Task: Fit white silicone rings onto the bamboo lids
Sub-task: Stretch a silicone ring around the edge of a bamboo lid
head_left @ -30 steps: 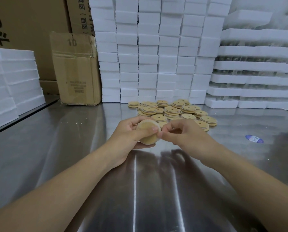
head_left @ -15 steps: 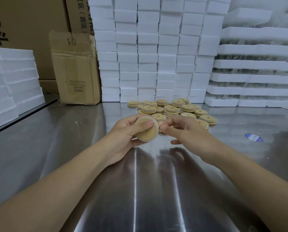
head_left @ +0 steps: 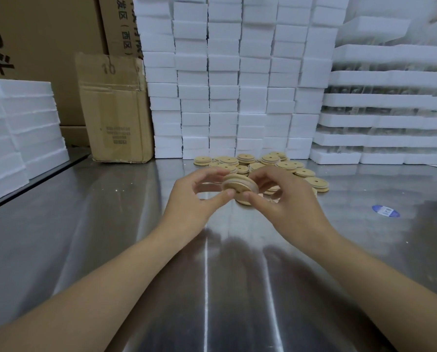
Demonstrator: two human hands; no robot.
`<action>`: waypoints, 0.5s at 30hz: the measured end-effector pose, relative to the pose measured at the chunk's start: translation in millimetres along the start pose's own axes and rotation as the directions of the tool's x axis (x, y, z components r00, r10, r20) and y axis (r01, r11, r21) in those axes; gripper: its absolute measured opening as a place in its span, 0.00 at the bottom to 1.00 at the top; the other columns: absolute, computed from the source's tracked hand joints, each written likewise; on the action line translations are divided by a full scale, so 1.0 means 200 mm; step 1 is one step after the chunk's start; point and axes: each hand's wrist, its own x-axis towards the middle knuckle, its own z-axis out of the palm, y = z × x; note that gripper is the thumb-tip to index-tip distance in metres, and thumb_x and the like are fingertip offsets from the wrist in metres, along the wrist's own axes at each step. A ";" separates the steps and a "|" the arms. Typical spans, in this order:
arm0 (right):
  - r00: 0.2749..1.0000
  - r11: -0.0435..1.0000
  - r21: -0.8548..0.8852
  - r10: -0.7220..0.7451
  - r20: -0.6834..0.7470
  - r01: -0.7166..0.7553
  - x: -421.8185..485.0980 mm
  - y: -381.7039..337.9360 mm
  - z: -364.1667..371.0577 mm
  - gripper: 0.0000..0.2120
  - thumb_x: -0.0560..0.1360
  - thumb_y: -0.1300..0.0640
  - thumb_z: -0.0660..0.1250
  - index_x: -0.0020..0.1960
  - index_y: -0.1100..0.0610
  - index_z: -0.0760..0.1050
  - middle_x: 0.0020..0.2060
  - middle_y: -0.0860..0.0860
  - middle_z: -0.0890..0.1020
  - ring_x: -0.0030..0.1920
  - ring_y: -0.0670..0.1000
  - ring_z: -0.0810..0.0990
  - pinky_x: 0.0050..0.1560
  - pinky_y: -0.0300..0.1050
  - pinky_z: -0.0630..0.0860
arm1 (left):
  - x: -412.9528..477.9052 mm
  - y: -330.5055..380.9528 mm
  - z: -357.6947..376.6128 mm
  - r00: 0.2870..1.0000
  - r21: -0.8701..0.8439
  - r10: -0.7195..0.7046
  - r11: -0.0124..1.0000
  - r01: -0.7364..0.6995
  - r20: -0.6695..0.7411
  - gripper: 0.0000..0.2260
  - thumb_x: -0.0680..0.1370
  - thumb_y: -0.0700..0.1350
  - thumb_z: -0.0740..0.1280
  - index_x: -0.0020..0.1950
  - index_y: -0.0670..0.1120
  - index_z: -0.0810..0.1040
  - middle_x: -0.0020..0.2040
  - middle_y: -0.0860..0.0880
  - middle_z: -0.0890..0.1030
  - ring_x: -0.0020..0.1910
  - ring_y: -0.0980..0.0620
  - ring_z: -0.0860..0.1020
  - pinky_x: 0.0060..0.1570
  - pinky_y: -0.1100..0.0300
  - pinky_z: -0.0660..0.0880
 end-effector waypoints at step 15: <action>0.973 0.965 -0.127 -0.229 0.012 0.229 0.00 0.01 0.01 0.15 0.81 0.60 0.71 0.64 0.45 0.84 0.56 0.42 0.82 0.58 0.43 0.80 0.58 0.36 0.74 | -0.04 0.03 0.03 0.985 0.235 0.172 0.959 -0.161 -0.029 0.14 0.76 0.42 0.80 0.57 0.58 0.88 0.50 0.64 0.87 0.51 0.59 0.86 0.46 0.56 0.83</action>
